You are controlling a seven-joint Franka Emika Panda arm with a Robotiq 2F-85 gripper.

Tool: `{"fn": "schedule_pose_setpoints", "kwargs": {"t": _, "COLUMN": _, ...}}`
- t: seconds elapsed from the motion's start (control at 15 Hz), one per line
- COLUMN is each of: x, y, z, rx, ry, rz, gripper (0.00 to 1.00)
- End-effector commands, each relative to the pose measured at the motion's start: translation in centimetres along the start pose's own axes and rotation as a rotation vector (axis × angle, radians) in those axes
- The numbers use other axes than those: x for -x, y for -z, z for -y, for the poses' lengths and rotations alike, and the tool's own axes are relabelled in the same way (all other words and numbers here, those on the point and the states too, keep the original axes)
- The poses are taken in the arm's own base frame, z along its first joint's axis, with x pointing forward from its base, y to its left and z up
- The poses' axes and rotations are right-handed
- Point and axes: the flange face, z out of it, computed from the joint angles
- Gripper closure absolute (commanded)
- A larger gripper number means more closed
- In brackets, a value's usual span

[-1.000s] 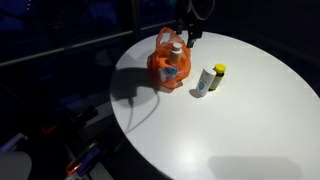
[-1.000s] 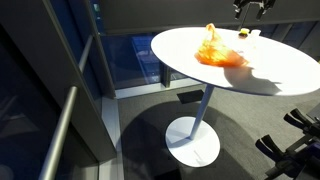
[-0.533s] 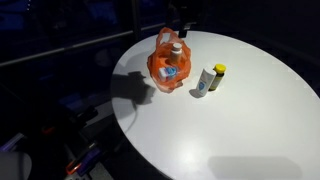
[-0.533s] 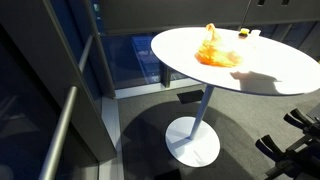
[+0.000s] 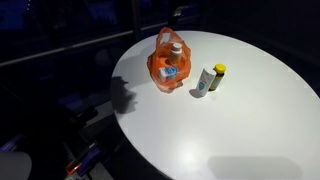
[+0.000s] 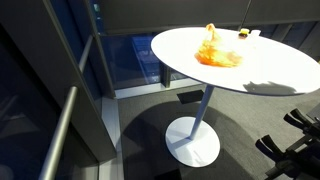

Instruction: Put the white bottle inside the plastic bag

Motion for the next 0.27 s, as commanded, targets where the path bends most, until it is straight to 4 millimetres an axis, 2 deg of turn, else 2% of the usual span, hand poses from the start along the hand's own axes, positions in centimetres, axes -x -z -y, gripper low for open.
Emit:
{"fn": "schedule_pose_setpoints", "kwargs": {"t": 0.0, "x": 1.7, "y": 0.7, "z": -0.6, "rx": -0.004, "ry": 0.042, "rz": -0.006, "gripper": 0.0}}
{"fn": "schedule_pose_setpoints", "kwargs": {"t": 0.07, "x": 0.6, "y": 0.3, "z": -0.1, "rx": -0.003, "ry": 0.016, "rz": -0.002, "gripper": 0.0}}
{"fn": "schedule_pose_setpoints", "kwargs": {"t": 0.2, "x": 0.7, "y": 0.2, "z": -0.1, "rx": -0.003, "ry": 0.018, "rz": 0.0, "gripper": 0.0}}
